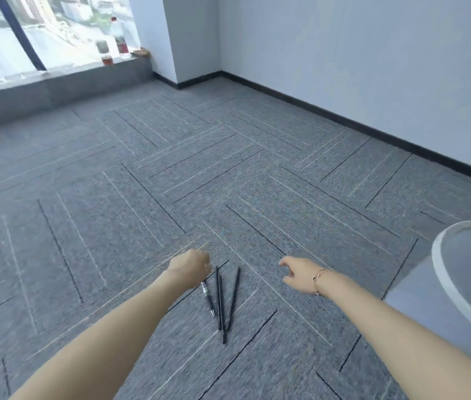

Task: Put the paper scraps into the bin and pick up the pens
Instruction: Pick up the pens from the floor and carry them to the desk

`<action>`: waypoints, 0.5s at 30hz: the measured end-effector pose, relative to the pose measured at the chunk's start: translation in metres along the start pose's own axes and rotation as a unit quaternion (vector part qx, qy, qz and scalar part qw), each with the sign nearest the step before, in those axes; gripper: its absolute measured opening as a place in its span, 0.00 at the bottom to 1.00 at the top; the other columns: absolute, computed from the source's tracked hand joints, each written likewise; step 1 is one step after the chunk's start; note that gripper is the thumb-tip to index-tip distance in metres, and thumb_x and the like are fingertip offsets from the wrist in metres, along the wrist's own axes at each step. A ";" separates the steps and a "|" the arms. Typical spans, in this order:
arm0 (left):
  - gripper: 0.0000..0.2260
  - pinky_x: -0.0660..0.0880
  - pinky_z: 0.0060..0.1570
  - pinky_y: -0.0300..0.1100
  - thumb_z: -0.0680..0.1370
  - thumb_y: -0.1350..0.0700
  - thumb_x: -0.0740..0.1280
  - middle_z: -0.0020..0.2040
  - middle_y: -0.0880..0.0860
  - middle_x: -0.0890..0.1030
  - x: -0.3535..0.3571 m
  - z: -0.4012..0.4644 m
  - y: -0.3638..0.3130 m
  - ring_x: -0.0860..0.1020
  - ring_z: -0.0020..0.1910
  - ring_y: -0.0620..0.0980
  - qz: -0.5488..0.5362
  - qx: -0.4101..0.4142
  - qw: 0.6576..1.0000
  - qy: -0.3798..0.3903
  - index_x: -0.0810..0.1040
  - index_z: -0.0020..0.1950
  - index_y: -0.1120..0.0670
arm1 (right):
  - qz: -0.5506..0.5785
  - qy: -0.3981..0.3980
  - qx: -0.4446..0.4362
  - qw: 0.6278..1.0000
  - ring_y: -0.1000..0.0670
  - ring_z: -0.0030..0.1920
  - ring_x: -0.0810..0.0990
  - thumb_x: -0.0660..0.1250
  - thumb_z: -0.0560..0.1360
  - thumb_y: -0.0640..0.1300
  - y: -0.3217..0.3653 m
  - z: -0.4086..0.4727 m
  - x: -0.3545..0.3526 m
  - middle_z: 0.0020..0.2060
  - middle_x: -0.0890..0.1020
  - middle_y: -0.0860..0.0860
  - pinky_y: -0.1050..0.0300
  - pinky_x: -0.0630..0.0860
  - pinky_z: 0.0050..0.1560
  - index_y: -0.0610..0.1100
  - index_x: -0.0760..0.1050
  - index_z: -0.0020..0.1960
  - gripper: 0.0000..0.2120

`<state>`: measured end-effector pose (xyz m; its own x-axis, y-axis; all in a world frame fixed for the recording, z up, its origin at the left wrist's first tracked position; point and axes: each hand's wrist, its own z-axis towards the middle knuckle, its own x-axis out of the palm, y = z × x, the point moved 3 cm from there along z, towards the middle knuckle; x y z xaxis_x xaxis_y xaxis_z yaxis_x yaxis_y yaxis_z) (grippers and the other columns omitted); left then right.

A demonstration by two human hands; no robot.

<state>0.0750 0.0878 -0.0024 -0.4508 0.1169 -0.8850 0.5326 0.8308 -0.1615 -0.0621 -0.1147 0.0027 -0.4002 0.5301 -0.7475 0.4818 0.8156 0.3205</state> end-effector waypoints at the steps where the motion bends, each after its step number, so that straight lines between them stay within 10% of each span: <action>1: 0.09 0.72 0.38 0.41 0.79 0.52 0.56 0.46 0.53 0.76 0.009 0.003 0.009 0.76 0.42 0.54 0.003 -0.010 1.000 0.001 0.74 0.50 0.53 | -0.003 0.013 -0.003 1.000 0.46 0.49 0.76 0.58 0.78 0.44 0.006 0.011 0.010 0.57 0.77 0.42 0.54 0.73 0.52 0.43 0.61 0.70 0.22; 10: 0.13 0.75 0.33 0.42 0.80 0.51 0.58 0.41 0.53 0.77 0.068 0.036 0.045 0.76 0.36 0.51 -0.063 -0.067 0.996 0.014 0.76 0.48 0.59 | 0.003 0.038 0.014 0.999 0.51 0.36 0.73 0.58 0.77 0.43 0.039 0.076 0.078 0.47 0.76 0.45 0.59 0.70 0.33 0.40 0.64 0.65 0.17; 15: 0.20 0.67 0.27 0.38 0.79 0.47 0.56 0.30 0.50 0.70 0.100 0.058 0.042 0.69 0.26 0.48 -0.042 -0.089 0.995 0.024 0.68 0.32 0.57 | -0.005 0.025 0.042 0.999 0.47 0.39 0.73 0.56 0.78 0.48 0.049 0.105 0.104 0.41 0.75 0.47 0.50 0.77 0.45 0.37 0.66 0.62 0.18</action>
<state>0.0934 0.1026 -0.1233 -0.5251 0.0648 -0.8486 0.3579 0.9214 -0.1511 0.0021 -0.0436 -0.1203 -0.4419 0.5349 -0.7201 0.5400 0.7996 0.2626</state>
